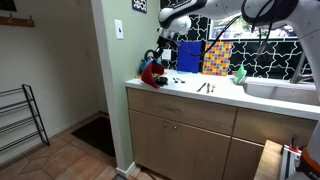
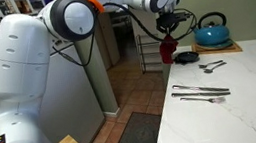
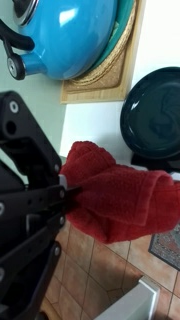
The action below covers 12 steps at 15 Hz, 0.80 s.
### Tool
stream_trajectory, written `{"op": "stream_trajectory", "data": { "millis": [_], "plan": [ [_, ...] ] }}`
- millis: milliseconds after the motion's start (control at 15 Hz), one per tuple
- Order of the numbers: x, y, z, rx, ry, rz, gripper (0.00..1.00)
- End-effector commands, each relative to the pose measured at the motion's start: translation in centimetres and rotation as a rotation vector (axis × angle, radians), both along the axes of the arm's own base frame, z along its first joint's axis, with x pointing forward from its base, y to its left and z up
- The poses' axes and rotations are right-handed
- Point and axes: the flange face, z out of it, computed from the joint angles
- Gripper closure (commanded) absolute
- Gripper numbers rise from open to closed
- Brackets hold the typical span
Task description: Pick up the red towel and move it to the right in front of the checked board
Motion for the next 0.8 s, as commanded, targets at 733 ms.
{"op": "stream_trajectory", "data": {
  "millis": [733],
  "plan": [
    [-11.2, -2.7, 10.2, -0.110, 0.159, -0.231, 0.99]
  ]
}}
